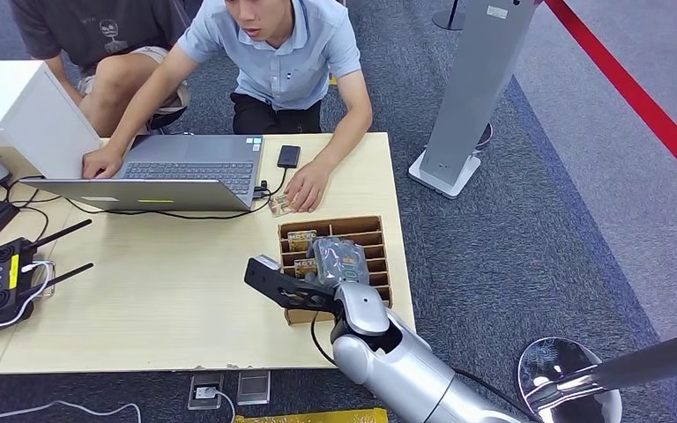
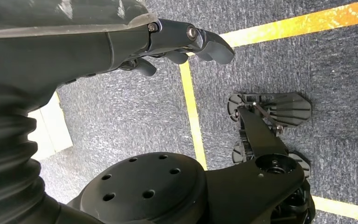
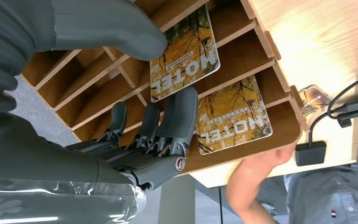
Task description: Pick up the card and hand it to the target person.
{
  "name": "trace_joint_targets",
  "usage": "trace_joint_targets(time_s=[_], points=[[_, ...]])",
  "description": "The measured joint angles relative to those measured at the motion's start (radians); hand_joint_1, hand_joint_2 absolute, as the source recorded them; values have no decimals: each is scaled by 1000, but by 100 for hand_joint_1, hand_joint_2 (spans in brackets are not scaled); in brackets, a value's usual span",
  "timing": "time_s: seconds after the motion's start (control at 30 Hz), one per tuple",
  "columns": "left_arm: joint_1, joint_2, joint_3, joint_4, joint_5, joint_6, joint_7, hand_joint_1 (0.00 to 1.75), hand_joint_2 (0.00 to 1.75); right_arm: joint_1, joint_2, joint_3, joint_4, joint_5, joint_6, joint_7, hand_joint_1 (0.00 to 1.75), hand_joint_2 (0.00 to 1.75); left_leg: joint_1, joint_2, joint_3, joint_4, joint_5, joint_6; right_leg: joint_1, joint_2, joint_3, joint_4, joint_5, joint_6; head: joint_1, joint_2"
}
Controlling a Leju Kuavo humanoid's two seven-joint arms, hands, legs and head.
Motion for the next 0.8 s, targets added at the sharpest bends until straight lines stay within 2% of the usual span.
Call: trace_joint_targets(time_s=[0.4, 0.47, 0.63, 0.7, 0.8], points=[[0, 0, 0, 0, 0, 0, 0, 0, 175, 13, 1, -10, -3, -5, 13, 0, 101, 175, 0, 0, 0, 0, 0, 0, 0, 0, 0, 0, 0, 0, 0, 0], [0, 0, 0, 0, 0, 0, 0, 0, 175, 13, 1, -10, -3, -10, 12, 0, 113, 175, 0, 0, 0, 0, 0, 0, 0, 0, 0, 0, 0, 0, 0, 0], [0, 0, 0, 0, -2, 0, -1, 0, 175, 13, 1, -10, -3, -19, 7, 0, 161, 175, 0, 0, 0, 0, 0, 0, 0, 0, 0, 0, 0, 0, 0, 0], [0, 0, 0, 0, -5, 0, -1, 0, 175, 13, 1, -10, -3, -19, 5, 0, 172, 175, 0, 0, 0, 0, 0, 0, 0, 0, 0, 0, 0, 0, 0, 0], [0, 0, 0, 0, -6, -1, -1, 0, 175, 15, 0, -11, -3, -19, 3, 0, 175, 175, 0, 0, 0, 0, 0, 0, 0, 0, 0, 0, 0, 0, 0, 0]])
